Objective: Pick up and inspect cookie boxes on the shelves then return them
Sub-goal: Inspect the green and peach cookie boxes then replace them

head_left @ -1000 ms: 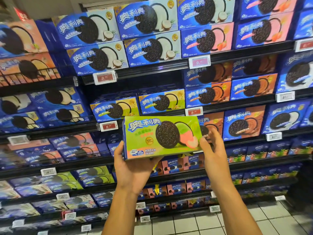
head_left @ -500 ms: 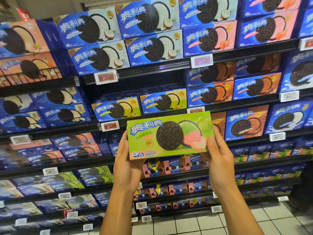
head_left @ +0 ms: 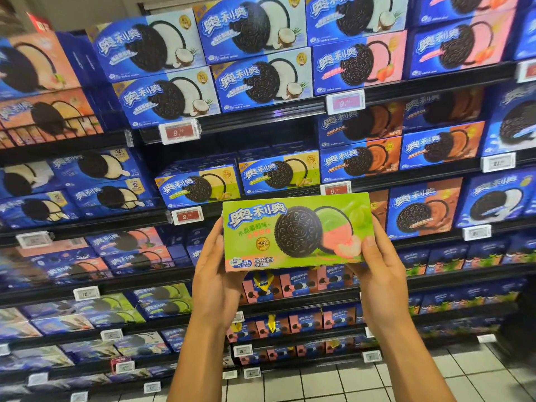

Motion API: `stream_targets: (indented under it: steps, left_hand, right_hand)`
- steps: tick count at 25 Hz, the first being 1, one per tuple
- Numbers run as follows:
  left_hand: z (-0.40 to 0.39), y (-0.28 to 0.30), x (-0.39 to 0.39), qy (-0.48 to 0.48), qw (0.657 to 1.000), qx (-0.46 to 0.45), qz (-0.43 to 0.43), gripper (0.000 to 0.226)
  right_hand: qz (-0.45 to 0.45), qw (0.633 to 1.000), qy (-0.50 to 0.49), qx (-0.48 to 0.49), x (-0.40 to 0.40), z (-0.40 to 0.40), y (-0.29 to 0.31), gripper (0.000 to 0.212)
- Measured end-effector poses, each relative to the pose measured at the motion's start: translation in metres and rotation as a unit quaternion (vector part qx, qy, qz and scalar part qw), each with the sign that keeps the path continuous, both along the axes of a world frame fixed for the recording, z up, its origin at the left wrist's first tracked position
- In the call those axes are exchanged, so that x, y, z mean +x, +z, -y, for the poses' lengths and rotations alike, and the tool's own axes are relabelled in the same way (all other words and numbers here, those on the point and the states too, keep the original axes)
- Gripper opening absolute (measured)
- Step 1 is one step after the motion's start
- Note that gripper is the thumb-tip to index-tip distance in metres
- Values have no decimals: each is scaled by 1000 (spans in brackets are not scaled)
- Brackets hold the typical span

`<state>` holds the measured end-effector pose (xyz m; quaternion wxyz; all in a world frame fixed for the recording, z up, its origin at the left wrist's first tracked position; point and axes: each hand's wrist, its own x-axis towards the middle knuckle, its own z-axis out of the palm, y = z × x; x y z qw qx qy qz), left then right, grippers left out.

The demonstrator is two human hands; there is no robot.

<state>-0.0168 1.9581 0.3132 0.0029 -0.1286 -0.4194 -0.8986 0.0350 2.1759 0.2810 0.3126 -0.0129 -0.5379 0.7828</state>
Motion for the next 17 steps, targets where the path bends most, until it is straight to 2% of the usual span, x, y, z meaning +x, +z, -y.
stream_targets:
  steps: [7, 10, 13, 17]
  left_hand:
    - [-1, 2, -2, 4, 1000, -30, 6, 32]
    - [2, 7, -2, -20, 998, -50, 15, 35]
    - [5, 12, -1, -50, 993, -99, 41, 33]
    - [2, 16, -3, -54, 981, -177, 55, 45]
  right_hand:
    - [9, 999, 16, -31, 2, -9, 5, 49]
    - [0, 996, 65, -64, 4, -18, 11, 46]
    - [-11, 991, 103, -81, 8, -25, 18, 47]
    - [15, 992, 84, -97, 8, -26, 23, 43]
